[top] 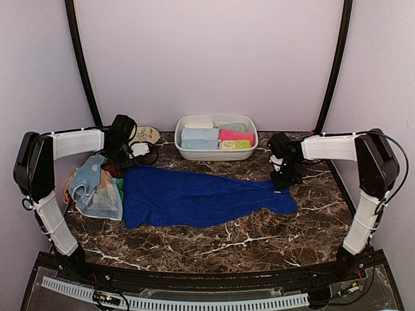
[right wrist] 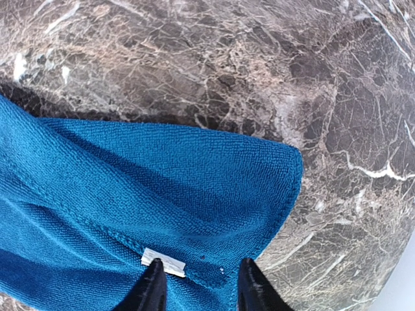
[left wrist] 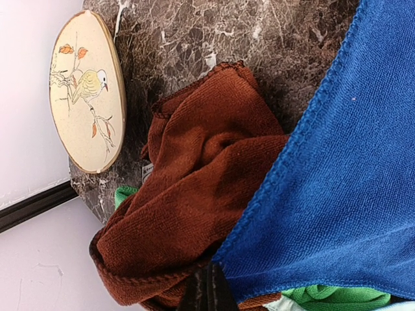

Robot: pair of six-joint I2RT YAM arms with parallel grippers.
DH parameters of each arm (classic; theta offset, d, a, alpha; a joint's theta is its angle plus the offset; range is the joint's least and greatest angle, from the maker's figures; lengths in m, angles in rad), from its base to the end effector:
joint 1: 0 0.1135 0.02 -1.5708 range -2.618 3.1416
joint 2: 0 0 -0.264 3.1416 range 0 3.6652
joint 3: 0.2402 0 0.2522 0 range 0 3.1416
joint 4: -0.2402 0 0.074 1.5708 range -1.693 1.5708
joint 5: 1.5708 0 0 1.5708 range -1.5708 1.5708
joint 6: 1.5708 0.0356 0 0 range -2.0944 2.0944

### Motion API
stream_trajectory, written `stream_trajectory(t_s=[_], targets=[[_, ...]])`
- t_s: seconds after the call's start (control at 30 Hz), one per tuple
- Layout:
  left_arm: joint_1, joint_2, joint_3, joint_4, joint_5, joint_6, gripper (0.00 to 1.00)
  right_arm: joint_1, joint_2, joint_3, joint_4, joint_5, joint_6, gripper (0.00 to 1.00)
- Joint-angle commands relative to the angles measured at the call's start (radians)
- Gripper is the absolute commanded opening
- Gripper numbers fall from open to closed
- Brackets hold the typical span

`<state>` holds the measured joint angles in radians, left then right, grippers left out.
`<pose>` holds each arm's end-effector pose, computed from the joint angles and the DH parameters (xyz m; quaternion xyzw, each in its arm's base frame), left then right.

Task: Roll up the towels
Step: Flatten out the towel at the center of the board.

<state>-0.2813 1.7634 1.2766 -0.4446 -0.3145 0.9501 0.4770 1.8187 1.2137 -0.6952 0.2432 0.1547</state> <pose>0.3676 -0.0948 0.2245 0.5013 0.7939 0.2423 0.2444 0.3143 0.1528 0.1749 -0.1417 0.9734 -0.0727 0.1646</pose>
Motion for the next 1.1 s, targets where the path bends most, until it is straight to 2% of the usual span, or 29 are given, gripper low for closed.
stream_trajectory(t_s=[0.0,0.33,0.57,0.67,0.8,1.07], targets=[[0.002,-0.009,0.025,-0.024,-0.012,0.0,0.0,-0.004,0.004,-0.013,0.009,0.002,0.001,0.4],[0.001,-0.008,0.031,-0.038,-0.015,-0.004,0.0,-0.048,0.047,-0.046,0.038,0.011,0.05,0.39],[0.001,-0.005,0.035,-0.041,-0.011,-0.01,0.0,-0.059,0.045,-0.095,0.054,-0.009,0.081,0.36],[0.002,-0.005,0.033,-0.044,-0.011,-0.011,0.0,-0.065,0.036,-0.094,0.061,-0.024,0.096,0.28],[0.001,-0.005,0.035,-0.045,-0.009,-0.013,0.0,-0.071,0.014,-0.076,0.056,-0.023,0.112,0.09],[-0.002,-0.005,0.042,-0.051,-0.006,-0.016,0.0,-0.072,-0.012,-0.003,-0.012,0.021,0.095,0.05]])
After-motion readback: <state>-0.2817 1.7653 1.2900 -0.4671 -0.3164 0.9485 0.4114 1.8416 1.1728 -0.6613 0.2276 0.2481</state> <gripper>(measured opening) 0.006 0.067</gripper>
